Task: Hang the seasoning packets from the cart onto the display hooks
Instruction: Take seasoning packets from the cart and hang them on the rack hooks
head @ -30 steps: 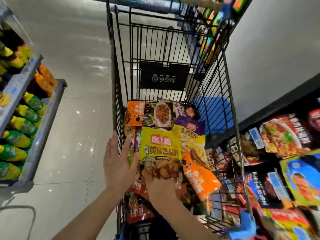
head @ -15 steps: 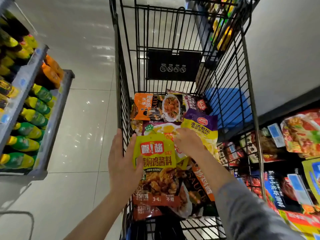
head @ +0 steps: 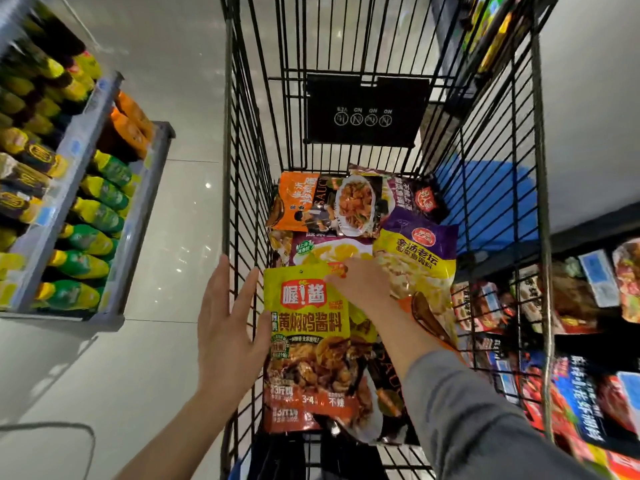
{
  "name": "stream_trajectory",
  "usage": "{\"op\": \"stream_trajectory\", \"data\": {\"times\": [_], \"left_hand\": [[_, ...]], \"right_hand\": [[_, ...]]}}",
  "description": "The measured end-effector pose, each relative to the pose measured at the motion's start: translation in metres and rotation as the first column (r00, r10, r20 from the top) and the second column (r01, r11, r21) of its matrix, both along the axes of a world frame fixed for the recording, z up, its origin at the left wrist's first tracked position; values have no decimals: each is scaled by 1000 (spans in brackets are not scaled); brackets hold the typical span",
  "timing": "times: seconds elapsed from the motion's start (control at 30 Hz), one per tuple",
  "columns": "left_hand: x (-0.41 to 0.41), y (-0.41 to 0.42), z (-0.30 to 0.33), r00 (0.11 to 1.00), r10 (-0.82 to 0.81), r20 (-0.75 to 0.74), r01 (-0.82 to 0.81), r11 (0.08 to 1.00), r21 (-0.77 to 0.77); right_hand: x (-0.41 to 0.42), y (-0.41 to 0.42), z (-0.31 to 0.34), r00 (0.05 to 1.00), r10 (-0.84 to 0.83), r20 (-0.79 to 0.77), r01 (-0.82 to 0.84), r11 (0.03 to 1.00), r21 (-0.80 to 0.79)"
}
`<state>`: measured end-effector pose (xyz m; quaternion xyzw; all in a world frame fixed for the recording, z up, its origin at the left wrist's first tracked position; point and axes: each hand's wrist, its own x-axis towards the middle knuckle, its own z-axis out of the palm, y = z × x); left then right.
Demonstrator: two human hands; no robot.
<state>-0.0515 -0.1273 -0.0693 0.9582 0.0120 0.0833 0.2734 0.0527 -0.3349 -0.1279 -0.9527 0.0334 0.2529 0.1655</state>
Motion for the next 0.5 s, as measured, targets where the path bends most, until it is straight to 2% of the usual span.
{"op": "stream_trajectory", "data": {"times": [0.1, 0.2, 0.4, 0.43, 0.5], "left_hand": [[0, 0, -2, 1000, -6, 27, 7, 1000, -2], [-1, 1, -4, 998, -9, 55, 10, 1000, -16], [-1, 2, -5, 998, -39, 50, 39, 999, -4], [-1, 1, -4, 999, -34, 32, 34, 999, -6], [-1, 1, -2, 1000, -22, 2, 22, 1000, -10]], "right_hand": [[-9, 2, 0, 998, 11, 62, -8, 999, -45], [-24, -1, 1, 994, -6, 107, 7, 1000, -12], [-75, -15, 4, 999, 16, 52, -12, 998, -59], [-86, -19, 6, 997, 11, 72, -5, 997, -78], [-110, -21, 12, 970, 15, 241, 10, 994, -104]]}}
